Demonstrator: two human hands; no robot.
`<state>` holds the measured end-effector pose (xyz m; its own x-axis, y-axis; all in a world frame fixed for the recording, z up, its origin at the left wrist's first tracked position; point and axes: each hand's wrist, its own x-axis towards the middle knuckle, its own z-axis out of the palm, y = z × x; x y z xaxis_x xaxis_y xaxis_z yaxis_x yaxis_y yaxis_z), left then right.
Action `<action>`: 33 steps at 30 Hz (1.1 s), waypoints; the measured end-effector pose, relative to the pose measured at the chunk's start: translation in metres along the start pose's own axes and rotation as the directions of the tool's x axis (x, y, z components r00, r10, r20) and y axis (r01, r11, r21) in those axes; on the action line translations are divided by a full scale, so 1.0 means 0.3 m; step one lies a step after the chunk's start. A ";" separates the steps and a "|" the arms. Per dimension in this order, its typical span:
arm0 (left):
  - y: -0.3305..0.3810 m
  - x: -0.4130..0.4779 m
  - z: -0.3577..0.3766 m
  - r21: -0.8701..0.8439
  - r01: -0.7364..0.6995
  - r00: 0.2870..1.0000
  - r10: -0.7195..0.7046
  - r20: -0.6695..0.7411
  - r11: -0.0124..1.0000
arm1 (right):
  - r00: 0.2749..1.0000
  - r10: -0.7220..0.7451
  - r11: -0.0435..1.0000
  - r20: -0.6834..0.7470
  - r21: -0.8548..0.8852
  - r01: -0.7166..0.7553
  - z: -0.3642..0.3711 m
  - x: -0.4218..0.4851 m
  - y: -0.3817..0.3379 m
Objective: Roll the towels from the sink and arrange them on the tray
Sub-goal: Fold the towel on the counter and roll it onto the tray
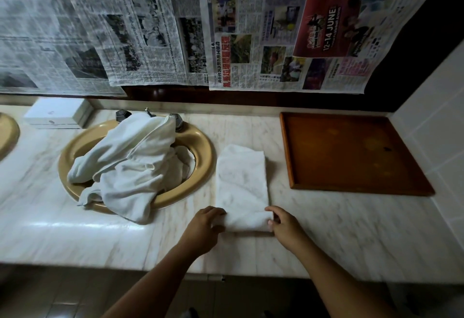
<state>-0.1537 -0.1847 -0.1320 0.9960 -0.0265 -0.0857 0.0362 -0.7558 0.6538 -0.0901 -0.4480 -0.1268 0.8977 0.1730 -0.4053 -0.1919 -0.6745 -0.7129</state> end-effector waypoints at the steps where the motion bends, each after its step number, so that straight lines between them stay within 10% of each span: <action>1: -0.003 0.000 0.001 -0.040 0.017 1.000 -0.017 -0.008 0.999 | 1.000 0.016 0.999 -0.008 0.047 -0.016 0.006 -0.002 0.001; 12: 0.013 -0.005 0.043 -0.189 0.166 0.984 -0.175 -0.033 0.968 | 0.992 0.039 0.998 -0.124 0.054 -0.033 0.036 -0.023 -0.030; 17: 0.014 0.016 0.037 -0.159 0.147 0.988 -0.154 -0.031 0.976 | 0.935 -0.249 0.966 -0.253 -0.131 0.222 0.047 -0.051 -0.002; 25: 0.008 0.062 0.035 -0.039 0.119 0.991 -0.121 -0.054 0.992 | 0.940 -0.334 0.897 -0.073 -0.330 0.293 0.033 -0.051 0.057; 33: 0.039 -0.025 0.060 0.316 -0.168 0.947 0.242 -0.212 0.934 | 0.957 -0.289 0.907 -0.011 -0.324 0.270 0.003 -0.019 0.024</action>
<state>-0.1621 -0.2050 -0.1372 0.9692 -0.0692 0.2362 -0.1593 -0.9080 0.3875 -0.0969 -0.4532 -0.1301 0.9191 0.3527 -0.1757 0.1968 -0.7972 -0.5707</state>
